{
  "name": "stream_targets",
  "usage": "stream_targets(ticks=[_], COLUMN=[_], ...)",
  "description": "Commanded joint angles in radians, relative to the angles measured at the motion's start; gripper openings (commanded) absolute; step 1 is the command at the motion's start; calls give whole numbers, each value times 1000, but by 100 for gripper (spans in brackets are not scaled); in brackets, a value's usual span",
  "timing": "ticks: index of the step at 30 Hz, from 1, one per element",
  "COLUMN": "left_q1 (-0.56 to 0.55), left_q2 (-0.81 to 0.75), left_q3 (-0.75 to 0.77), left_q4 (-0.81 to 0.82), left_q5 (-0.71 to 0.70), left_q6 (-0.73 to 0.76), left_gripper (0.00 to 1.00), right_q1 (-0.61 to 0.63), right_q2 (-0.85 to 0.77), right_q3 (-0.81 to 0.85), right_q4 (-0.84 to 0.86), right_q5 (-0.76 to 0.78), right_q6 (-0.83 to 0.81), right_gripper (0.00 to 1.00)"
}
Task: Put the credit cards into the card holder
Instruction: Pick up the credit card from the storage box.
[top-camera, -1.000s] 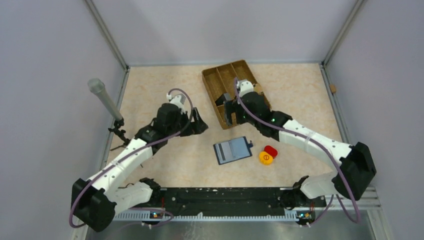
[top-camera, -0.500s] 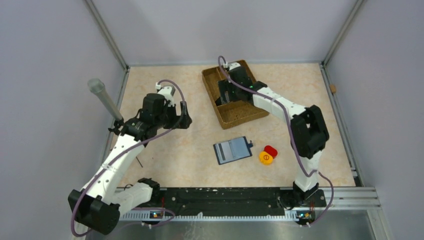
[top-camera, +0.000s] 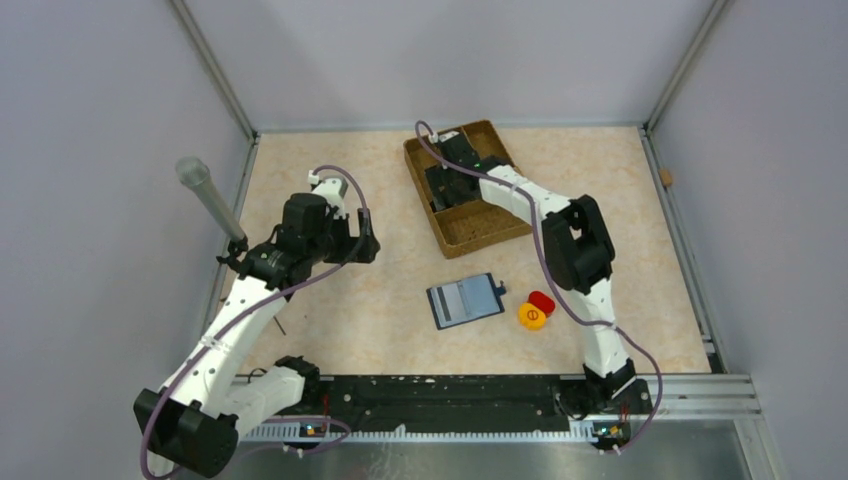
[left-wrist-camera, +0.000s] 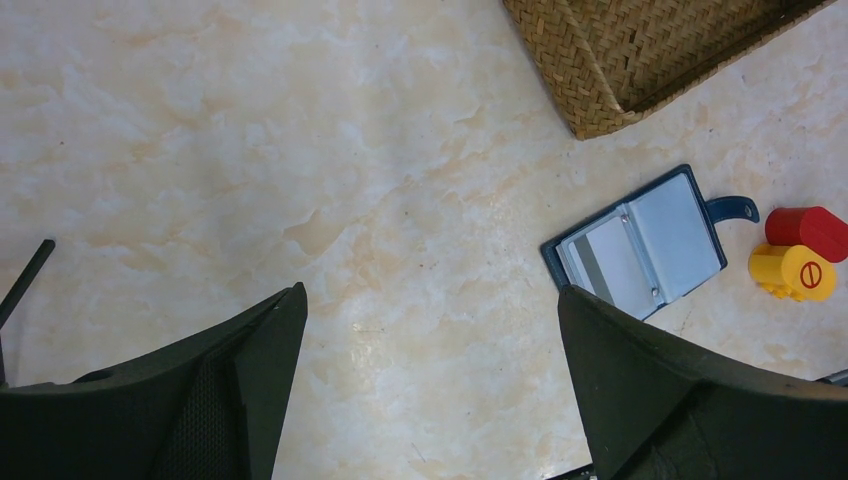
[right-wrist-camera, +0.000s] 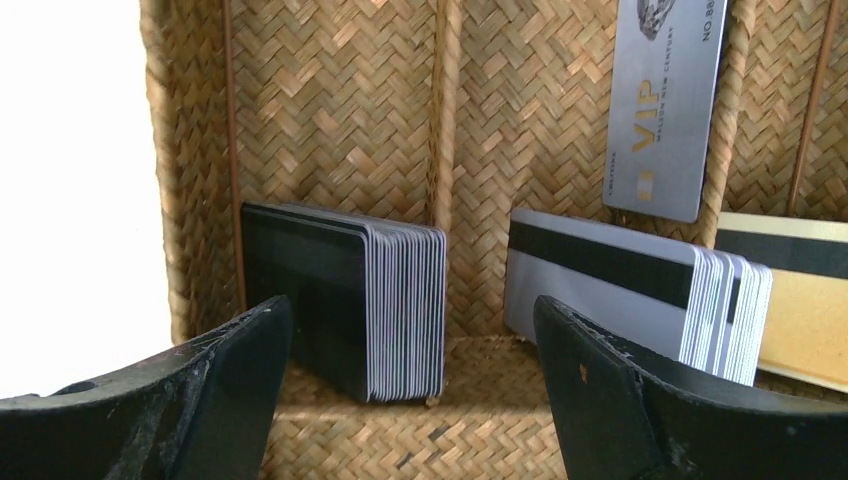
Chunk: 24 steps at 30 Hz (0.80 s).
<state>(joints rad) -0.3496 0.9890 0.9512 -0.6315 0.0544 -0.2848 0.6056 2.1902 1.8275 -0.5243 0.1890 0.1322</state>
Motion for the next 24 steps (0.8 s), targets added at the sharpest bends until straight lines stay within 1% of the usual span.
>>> stream_targets(ticks=[1,5,16,21,22,24], left_q1=[3,3,4,3,4,4], left_q2=[-17,-15,-10,-5,-4,-2], left_q3=[-1,-4,-6,-8,-8,-8], left_q4=[24,24,26,27,28,29], left_q5=[-7,-7,5,15,17,23], left_q6=[16,16,16,15,15,15], left_gripper=[99,99,99,99,99,99], right_q1=[-1,-4,-17,-17,-17,-17], right_q2=[48,56,6,-12,-15,-19], right_q3=[96,117,152,159,159,158], right_q4=[-34,-55,-89,-93,-93,-91], right_q5=[72,107,105,108,107,100], right_q6=[-29,-29,-35,-35,-35,-38], right_gripper=[88,88,87,83,81,74])
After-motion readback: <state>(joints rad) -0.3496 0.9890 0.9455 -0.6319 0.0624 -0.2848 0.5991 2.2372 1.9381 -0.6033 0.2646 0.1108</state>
